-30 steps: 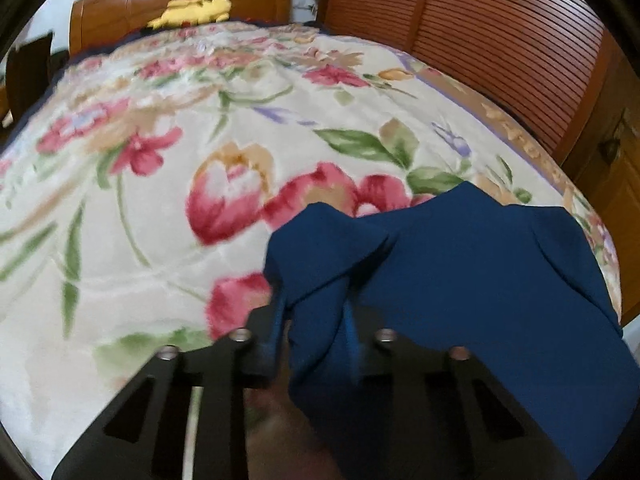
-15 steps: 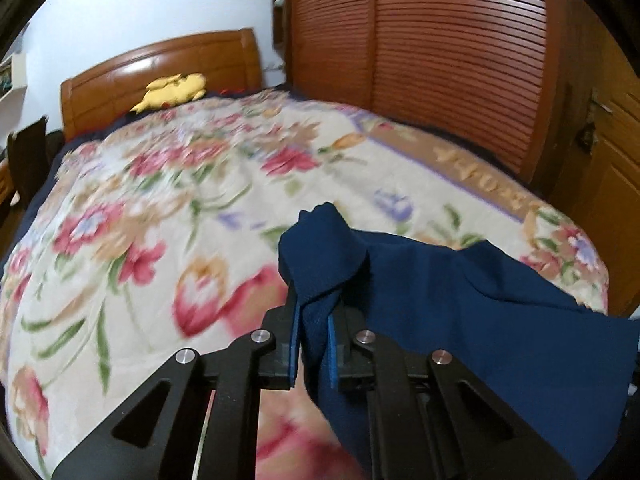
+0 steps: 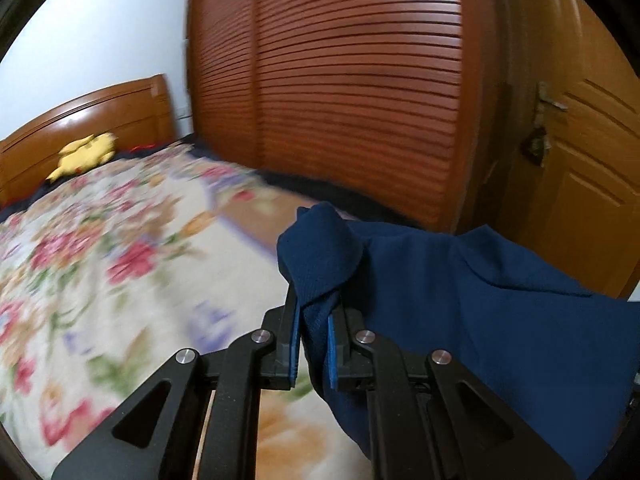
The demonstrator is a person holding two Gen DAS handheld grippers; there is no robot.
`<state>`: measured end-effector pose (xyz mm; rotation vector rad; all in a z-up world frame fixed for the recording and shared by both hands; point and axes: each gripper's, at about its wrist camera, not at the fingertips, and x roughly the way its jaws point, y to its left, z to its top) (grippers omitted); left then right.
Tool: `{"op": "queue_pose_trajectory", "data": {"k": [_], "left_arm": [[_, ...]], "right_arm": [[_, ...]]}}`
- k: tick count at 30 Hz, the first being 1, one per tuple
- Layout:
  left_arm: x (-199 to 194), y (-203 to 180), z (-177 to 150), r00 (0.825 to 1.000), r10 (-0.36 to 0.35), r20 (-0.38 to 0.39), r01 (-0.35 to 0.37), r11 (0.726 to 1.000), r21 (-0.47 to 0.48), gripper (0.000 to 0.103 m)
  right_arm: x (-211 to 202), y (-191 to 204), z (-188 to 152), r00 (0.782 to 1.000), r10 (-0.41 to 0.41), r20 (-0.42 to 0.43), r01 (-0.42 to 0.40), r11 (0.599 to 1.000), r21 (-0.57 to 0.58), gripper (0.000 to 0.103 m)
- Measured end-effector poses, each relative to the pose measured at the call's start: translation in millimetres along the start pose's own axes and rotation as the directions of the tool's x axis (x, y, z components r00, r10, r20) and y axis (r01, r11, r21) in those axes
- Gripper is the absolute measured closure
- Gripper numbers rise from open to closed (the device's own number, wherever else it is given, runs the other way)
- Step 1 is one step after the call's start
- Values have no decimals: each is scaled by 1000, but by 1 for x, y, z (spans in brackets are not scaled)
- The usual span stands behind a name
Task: Fold large clothes
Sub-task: 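Carry the jacket bundle with both tools toward the bed edge by the wardrobe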
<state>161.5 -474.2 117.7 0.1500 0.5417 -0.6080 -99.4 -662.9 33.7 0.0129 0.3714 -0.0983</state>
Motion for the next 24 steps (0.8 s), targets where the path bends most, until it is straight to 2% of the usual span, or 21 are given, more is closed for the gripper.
{"op": "queue_pose_trajectory", "data": {"k": [4,7,9,11,13,15,18,19,20,21,22,24], "left_arm": [[33,-53,17,999,-43,9,43,998,41,91],[62,-87,15,998,-52,-31,55,993,102,90],[75,-95,7,997,-52,-59,58,992,111,89],[81,-97,-3,998,6,-62,2,992,126,89],[84,-90,-8,997,10,-81,-1,994,113,84],[78,-80,-15,994,-10,-109,20,995,94,71],[54,-72,-23,995,-10,-96,22,992,124,55],[47,-70,-25,995,-13,-94,24,992,125,53],[38,-66,-28,995,-34,-92,45,992,119,44],[28,-61,-31,995,-55,-87,64,992,109,27],[17,-58,-34,995,-65,-81,73,992,105,19],[-10,-49,-44,997,-69,-42,74,990,119,16]], "right_arm": [[0,-50,-3,997,-79,-9,79,996,36,91],[4,-80,-13,992,-120,-37,122,990,69,91],[15,-90,-24,989,-120,-86,127,989,81,90],[25,-94,-37,984,-120,-128,132,988,82,88],[27,-94,-43,981,-133,-138,147,984,97,86],[26,-93,-40,980,-144,-135,161,980,122,74],[10,-86,-35,973,-190,-128,206,970,126,56],[2,-85,-34,972,-201,-120,216,968,125,54],[-7,-84,-32,970,-215,-110,228,966,124,53],[-17,-82,-29,970,-225,-97,236,964,122,52],[-28,-79,-33,970,-229,-81,238,964,123,52],[-45,-71,-28,971,-233,-47,237,963,125,50]]}}
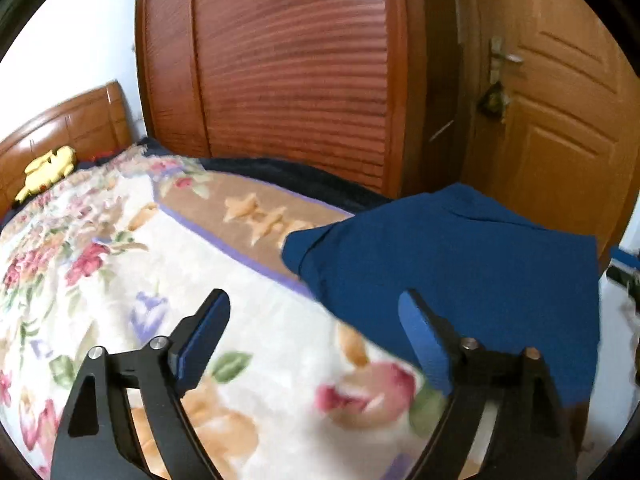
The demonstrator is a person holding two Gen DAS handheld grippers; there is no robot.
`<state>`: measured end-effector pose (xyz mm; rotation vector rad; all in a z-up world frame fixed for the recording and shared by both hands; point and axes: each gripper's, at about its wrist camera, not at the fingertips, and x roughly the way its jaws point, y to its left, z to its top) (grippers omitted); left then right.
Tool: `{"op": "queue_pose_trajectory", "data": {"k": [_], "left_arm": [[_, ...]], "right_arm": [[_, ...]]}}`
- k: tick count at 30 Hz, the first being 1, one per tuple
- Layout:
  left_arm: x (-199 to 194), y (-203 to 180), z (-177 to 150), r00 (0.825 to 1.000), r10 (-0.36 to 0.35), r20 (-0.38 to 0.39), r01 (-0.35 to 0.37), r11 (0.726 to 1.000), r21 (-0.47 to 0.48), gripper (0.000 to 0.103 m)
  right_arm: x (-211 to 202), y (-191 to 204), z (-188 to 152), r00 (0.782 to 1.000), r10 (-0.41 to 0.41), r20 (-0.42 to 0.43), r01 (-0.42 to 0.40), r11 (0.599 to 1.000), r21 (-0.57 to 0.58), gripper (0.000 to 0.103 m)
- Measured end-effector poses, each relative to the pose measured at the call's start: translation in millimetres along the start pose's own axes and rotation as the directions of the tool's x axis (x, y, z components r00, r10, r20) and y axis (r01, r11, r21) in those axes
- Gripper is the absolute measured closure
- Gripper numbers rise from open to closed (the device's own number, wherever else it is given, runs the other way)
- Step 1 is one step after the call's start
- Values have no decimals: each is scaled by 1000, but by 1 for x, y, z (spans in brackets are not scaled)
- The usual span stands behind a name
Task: Fold large clothes
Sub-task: 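Carry the jacket bundle with both tools toward the bed edge by the wardrobe, then open both tools to release the bundle at the bed edge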
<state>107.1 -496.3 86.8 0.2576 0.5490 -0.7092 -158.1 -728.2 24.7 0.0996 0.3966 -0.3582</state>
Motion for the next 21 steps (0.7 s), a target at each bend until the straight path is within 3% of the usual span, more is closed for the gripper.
{"op": "queue_pose_trajectory", "data": {"k": [3,9,14,17,21], "left_arm": [[-23,4,-14,1000,4,7,-5,1000,15,14],[-65,18,-45,999,42,21,-43,999,31,14],[-85,33,-71,996,81,48,-83,995,51,14],[-95,44,-89,996,76,49,-77,997,16,14],[-105,54,-116,998,67,24,-66,998,-12,14]], "right_arm": [[-21,19,0,999,29,24,-29,1000,-7,50],[-17,48,3,995,99,1,-99,995,-9,50],[25,60,5,996,74,-54,-75,997,-19,50],[59,58,1,989,51,-136,-55,998,-23,48],[67,38,-3,986,107,-129,-97,992,82,46]]}}
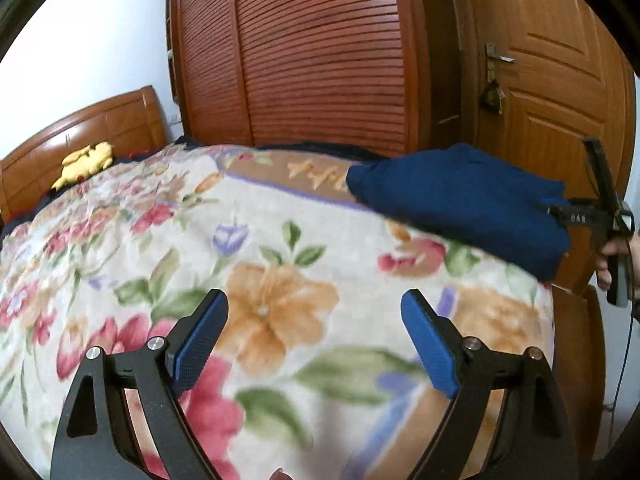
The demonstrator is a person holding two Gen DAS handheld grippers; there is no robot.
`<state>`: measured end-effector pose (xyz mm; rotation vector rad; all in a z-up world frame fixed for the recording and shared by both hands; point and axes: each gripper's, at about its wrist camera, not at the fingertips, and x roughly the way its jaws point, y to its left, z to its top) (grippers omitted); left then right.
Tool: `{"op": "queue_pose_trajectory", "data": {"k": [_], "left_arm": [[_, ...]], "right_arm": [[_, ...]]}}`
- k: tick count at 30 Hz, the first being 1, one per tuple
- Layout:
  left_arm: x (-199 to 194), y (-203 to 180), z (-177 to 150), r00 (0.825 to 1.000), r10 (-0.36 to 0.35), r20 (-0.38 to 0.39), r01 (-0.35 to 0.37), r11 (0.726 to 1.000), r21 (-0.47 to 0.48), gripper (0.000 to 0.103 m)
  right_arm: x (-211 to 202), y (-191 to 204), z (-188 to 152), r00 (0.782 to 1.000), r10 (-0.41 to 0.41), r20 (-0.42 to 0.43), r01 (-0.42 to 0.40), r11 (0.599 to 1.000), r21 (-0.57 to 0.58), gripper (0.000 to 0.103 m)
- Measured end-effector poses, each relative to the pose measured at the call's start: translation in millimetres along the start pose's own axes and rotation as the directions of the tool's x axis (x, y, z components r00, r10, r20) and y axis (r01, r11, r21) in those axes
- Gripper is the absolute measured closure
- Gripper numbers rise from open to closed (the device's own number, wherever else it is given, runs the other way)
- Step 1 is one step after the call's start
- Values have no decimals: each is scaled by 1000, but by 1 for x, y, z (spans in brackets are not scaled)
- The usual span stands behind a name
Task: Fold large clothes
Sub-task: 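Open both tools to release the bundle at the bed edge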
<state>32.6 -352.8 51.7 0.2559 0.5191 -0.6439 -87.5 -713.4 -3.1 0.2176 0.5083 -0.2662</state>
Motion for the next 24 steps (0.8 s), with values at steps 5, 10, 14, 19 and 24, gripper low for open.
{"op": "queue_pose_trajectory", "data": {"k": [5,10,14,19,24], "left_arm": [[-22,12,-29,1000,6,1,-6,999,-38,14],[-41,27,-58,998,59,-8,-60,992,-114,14],[-60,35,-83,995,94,-21,-96,988,-119,14],[-86,47,-111,985,170,-25,-172,977,-129,14],[-109,66,-141,977,206,-61,-213,960,-182,14]], "right_arm": [[-17,7,2,997,-77,1,77,997,-20,46],[-42,38,0,996,-76,42,79,994,-81,45],[-64,70,-6,999,22,49,-17,994,-110,45],[-85,125,-24,988,149,45,-138,974,-180,45],[-100,186,-41,959,282,30,-266,931,-251,45]]}}
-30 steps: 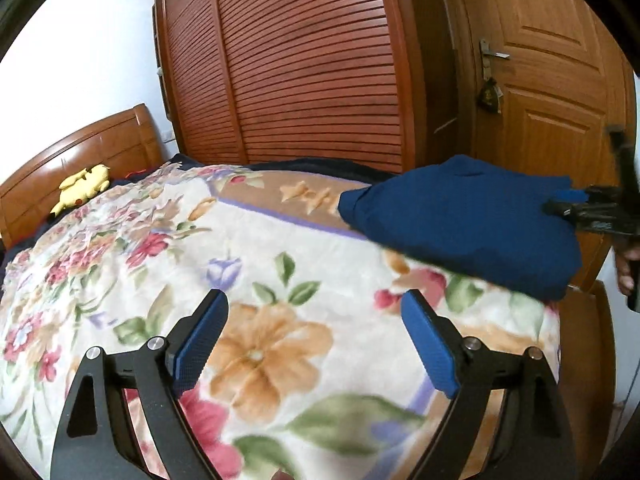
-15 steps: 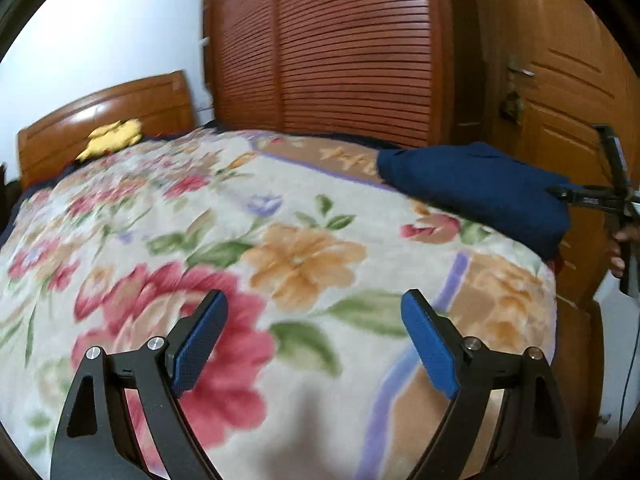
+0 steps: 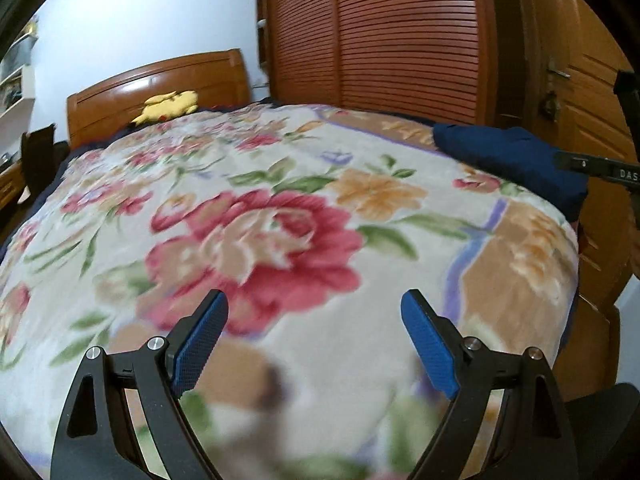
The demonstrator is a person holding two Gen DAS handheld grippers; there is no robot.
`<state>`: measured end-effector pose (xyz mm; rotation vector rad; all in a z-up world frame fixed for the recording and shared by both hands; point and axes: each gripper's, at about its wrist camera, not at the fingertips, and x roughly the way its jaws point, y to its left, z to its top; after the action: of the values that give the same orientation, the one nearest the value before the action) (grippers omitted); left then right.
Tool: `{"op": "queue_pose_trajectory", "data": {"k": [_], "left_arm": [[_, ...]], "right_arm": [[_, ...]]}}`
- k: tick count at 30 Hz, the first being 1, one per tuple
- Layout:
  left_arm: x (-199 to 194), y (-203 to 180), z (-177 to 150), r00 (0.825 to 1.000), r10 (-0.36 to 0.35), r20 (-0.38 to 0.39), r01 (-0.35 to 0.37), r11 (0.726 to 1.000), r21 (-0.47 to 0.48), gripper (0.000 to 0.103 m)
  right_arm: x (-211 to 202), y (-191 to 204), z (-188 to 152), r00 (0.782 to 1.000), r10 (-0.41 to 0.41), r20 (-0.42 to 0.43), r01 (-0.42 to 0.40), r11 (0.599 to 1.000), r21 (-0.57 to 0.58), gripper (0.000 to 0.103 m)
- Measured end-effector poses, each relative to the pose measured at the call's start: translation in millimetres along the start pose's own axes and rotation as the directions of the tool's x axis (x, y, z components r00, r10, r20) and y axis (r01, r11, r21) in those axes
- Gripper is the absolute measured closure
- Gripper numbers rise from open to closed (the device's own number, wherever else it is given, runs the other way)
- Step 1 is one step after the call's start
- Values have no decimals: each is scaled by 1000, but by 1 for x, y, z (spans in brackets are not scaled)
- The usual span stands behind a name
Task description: Fold large clothes
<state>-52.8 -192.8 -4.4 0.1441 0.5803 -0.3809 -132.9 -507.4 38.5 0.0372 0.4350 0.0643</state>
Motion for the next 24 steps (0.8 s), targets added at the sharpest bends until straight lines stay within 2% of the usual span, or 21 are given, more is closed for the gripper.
{"op": "queue_pose_trajectory", "data": {"k": [6,9,15,20,24], "left_arm": [[-24,26,-20,997,72,6,-71,997,-30,14],[-41,42,-30,989,145,20,-144,988,-49,14],[-69,69,-42,973,227,41,-223,971,-87,14],[-90,94,-44,961,272,47,-261,952,-159,14],[-101,108,-45,951,305,52,-289,935,-205,14]], "right_arm": [[7,63,-6,994,106,-35,-108,991,-80,45],[15,85,-8,989,143,-47,-147,985,-90,44],[18,118,6,980,190,-60,-196,973,-126,43],[19,142,17,973,232,-14,-232,964,-127,29],[24,165,9,973,231,26,-225,965,-138,19]]}}
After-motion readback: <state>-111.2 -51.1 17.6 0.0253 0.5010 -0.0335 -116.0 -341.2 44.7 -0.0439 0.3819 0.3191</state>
